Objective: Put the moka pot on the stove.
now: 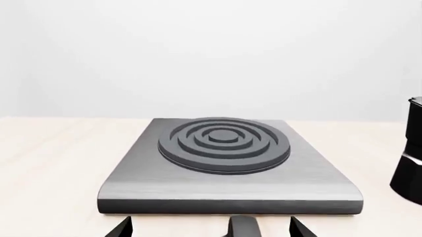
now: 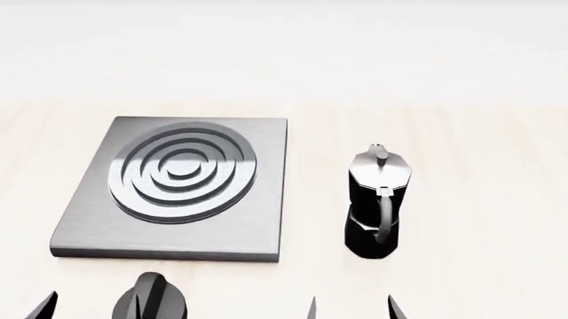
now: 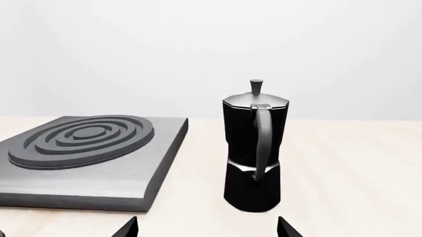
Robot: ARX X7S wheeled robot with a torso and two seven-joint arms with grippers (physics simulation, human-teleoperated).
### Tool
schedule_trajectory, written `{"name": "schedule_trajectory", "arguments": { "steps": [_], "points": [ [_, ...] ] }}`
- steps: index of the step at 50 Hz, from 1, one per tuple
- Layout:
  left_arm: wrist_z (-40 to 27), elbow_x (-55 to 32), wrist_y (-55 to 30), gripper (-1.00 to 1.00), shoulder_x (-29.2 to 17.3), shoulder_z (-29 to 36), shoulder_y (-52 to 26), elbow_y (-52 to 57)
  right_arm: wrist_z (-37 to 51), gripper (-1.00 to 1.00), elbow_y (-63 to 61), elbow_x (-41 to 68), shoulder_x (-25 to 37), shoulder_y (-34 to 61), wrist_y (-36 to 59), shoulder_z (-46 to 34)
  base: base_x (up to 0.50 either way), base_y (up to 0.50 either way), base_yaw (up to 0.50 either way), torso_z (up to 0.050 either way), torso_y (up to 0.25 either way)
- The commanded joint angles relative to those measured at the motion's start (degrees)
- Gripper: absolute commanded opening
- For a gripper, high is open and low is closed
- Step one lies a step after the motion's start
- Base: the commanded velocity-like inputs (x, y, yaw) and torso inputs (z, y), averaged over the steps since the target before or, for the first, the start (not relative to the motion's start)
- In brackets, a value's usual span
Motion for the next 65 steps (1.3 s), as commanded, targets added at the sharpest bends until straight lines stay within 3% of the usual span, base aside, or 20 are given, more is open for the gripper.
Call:
{"name": "schedule_trajectory", "arguments": {
  "steps": [1,24,65],
  "points": [
    [-0.36,-0.26,0.01,1.00,-0.32,0.51,-0.05,-0.11,0.37,1.00,0.57,0.43,0.24,0.09,-0.40,-0.39,0.23,0.00,0.00,0.000,0.000],
    [-0.76,-1.14,0.42,1.00,-1.07,1.12,0.17,0.04,1.46,1.00,-2.34,1.37,1.25,-0.29,-0.53,-0.64,0.06,0.00,0.00,0.000,0.000],
    [-2.16,-2.17,-0.34,1.00,-2.20,2.25,0.21,1.30,2.22,1.00,-1.50,2.50,1.97,0.15,-1.23,-2.22,0.00,0.17,0.00,0.000,0.000]
  ]
}}
